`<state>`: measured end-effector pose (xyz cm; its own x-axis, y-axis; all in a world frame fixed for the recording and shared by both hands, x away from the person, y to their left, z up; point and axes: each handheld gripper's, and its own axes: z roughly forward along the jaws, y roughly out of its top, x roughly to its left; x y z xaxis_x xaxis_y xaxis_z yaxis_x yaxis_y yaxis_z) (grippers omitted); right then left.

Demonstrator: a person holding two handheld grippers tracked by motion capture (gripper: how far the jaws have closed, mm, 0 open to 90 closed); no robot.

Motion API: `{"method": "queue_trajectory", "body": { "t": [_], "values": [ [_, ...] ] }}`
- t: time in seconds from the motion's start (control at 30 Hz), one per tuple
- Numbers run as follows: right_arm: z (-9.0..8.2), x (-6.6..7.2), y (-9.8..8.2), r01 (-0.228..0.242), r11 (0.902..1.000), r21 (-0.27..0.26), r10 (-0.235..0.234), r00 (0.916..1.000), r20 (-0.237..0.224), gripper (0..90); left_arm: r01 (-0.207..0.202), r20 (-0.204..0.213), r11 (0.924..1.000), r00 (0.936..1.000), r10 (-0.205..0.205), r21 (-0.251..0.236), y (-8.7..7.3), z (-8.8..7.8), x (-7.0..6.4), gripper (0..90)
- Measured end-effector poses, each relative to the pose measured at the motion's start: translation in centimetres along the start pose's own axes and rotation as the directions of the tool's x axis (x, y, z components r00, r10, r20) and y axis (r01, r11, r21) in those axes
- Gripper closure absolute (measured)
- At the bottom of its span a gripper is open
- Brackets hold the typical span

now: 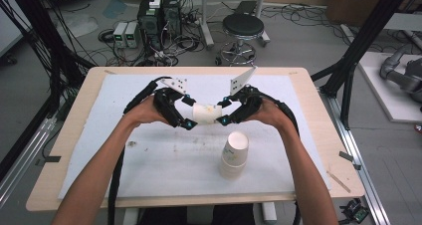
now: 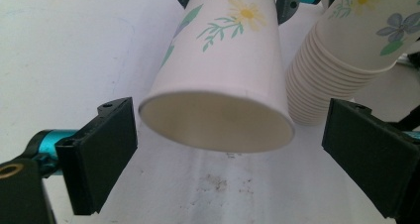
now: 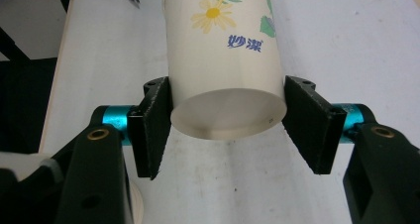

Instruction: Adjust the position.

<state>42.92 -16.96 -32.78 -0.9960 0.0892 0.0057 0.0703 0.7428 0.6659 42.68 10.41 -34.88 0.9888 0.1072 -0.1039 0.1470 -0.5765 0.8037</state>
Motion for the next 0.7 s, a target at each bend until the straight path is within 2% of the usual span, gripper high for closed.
{"method": "queue_trajectory", "body": {
  "t": [0.07, 0.1, 0.13, 0.17, 0.2, 0.33, 0.37, 0.4, 0.43, 0.5, 0.53, 0.63, 0.7],
  "values": [
    [-0.1, 0.0, 0.0, -0.002, 1.0, 0.002, 0.002, 1.0, 0.002, 38.2, 0.009, -0.01, 0.9992, 0.9999, -0.009, -0.04, -0.5, -0.2, 0.0, 7.0],
    [-0.3, 0.1, 0.0, 0.003, 0.9998, -0.018, -0.003, 1.0, 0.006, 38.2, 0.015, -0.016, 0.9964, 0.9997, -0.017, -0.083, -1.1, -0.4, -0.1, 7.0],
    [-0.3, 0.1, 0.0, 0.003, 0.9998, -0.018, -0.003, 1.0, 0.006, 38.2, 0.015, -0.016, 0.9964, 0.9997, -0.017, -0.083, -1.1, -0.4, -0.1, 7.0],
    [-0.6, 0.1, 0.1, 0.003, 0.9986, -0.052, -0.002, 1.0, 0.007, 38.2, 0.024, -0.023, 0.9911, 0.9994, -0.027, -0.131, -1.7, -0.6, -0.2, 7.0],
    [-0.7, 0.1, 0.1, 0.001, 0.9981, -0.062, -0.001, 1.0, 0.002, 38.2, 0.024, -0.023, 0.9911, 0.9994, -0.027, -0.131, -1.7, -0.6, -0.2, 7.0],
    [-0.9, 0.1, 0.1, 0.0, 0.9958, -0.092, 0.0, 1.0, 0.006, 38.2, 0.036, -0.036, 0.9803, 0.9984, -0.044, -0.194, -2.7, -0.9, -0.4, 7.0],
    [-0.9, 0.1, 0.1, -0.001, 0.9946, -0.103, 0.001, 1.0, 0.003, 38.2, 0.04, -0.043, 0.9751, 0.9978, -0.051, -0.218, -2.8, -0.9, -0.4, 7.0],
    [-1.0, 0.1, 0.1, -0.008, 0.9919, -0.127, 0.008, 1.0, -0.006, 38.2, 0.043, -0.042, 0.9634, 0.9976, -0.056, -0.265, -3.1, -1.1, -0.5, 7.0],
    [-1.0, 0.1, 0.1, -0.008, 0.9919, -0.127, 0.008, 1.0, -0.006, 38.2, 0.043, -0.042, 0.9634, 0.9976, -0.056, -0.265, -3.1, -1.1, -0.5, 7.0],
    [-1.0, 0.2, 0.1, -0.012, 0.9892, -0.146, 0.011, 0.9999, -0.007, 38.2, 0.045, -0.046, 0.9565, 0.9971, -0.061, -0.288, -3.3, -1.1, -0.6, 7.0],
    [-0.9, 0.1, 0.0, -0.016, 0.9867, -0.162, 0.015, 0.9999, -0.005, 38.2, 0.046, -0.043, 0.9492, 0.9971, -0.063, -0.311, -3.6, -1.1, -0.7, 7.0],
    [-0.9, 0.1, -0.2, -0.035, 0.9813, -0.19, 0.033, 0.9994, -0.013, 38.2, 0.044, -0.042, 0.9475, 0.9973, -0.06, -0.317, -3.8, -1.1, -0.7, 7.0],
    [-0.9, 0.0, -0.2, -0.035, 0.9798, -0.197, 0.033, 0.9993, -0.016, 38.2, 0.05, -0.039, 0.9402, 0.997, -0.067, -0.337, -3.7, -1.1, -0.7, 7.0]
  ]
}}
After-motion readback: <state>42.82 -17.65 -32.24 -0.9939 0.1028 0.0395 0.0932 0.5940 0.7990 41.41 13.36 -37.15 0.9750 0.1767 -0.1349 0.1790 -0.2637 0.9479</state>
